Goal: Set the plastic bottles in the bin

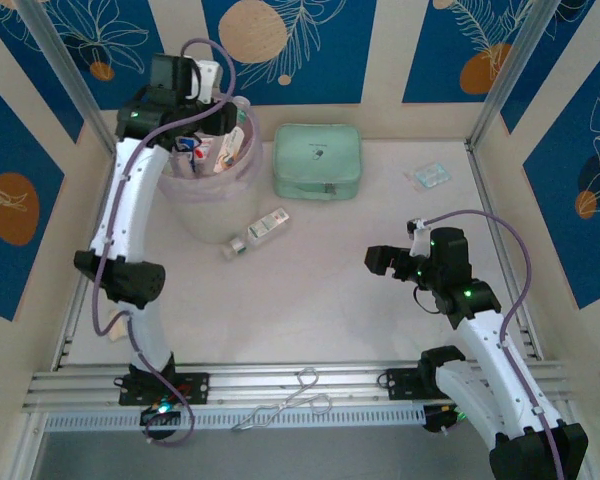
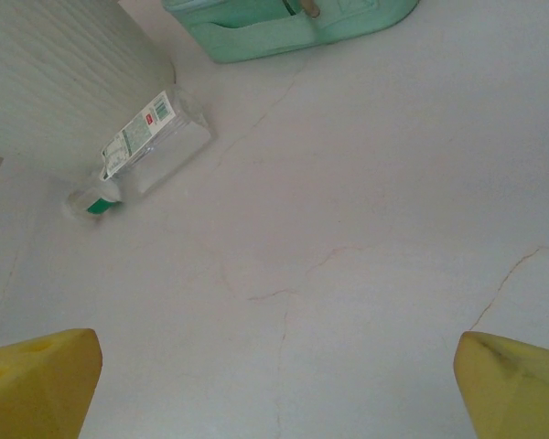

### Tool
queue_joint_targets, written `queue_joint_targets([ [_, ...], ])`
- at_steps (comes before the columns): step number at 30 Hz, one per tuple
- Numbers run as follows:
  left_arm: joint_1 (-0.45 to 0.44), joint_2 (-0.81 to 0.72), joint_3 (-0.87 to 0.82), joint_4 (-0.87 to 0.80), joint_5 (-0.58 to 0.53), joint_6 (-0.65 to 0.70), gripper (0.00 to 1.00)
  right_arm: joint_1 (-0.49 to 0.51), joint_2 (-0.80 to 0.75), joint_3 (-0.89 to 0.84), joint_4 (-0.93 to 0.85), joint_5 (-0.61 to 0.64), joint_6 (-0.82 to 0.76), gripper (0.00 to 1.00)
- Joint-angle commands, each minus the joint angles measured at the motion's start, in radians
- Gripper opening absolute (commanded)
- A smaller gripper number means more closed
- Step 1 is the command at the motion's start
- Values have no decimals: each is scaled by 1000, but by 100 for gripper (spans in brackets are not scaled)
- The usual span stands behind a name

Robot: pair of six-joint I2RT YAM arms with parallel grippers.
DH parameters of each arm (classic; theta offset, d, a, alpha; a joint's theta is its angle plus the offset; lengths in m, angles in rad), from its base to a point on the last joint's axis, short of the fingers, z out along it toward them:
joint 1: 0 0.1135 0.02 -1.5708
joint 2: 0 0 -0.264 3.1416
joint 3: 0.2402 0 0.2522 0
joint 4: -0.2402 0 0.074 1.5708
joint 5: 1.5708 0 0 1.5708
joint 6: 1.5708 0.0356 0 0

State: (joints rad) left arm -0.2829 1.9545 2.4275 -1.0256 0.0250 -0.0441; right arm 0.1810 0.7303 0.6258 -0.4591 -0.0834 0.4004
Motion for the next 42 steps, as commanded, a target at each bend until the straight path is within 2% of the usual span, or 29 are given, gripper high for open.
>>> queue_joint_targets([
  [1, -9, 50, -54, 17, 22, 28, 52, -1, -3, -5, 12, -26, 12, 99],
  [3, -10, 51, -99, 13, 1, 37, 46, 4, -5, -8, 12, -29, 17, 99],
  [6, -8, -2, -254, 61, -43, 47, 35, 12, -9, -19, 15, -25, 23, 99],
  [10, 18, -100, -474, 128, -62, 46, 31, 13, -5, -27, 20, -21, 22, 99],
  [13, 42, -116, -534, 154, -25, 30, 28, 13, 9, -21, 30, -22, 14, 99],
  [19, 46, -103, -470, 162, 44, 11, 29, 25, 39, -11, 58, -34, 25, 99],
  [25, 47, -98, -263, 86, 37, 27, 52, 30, 38, -4, 45, -21, 15, 99],
  [27, 47, -105, -212, 69, 21, 44, 63, 31, 34, -5, 42, -18, 14, 99],
  [29, 46, -110, -190, 59, 0, 64, 67, 30, 34, -7, 44, -18, 17, 99],
  [32, 46, -98, -182, 80, 8, 69, 67, 30, 41, -12, 61, -25, 23, 99],
  [37, 43, -2, -116, 77, 34, 33, 52, 50, 62, 7, 68, -29, 29, 99],
  [42, 12, 51, -143, 43, -15, 73, 47, 70, 35, 13, 30, 8, 25, 99],
])
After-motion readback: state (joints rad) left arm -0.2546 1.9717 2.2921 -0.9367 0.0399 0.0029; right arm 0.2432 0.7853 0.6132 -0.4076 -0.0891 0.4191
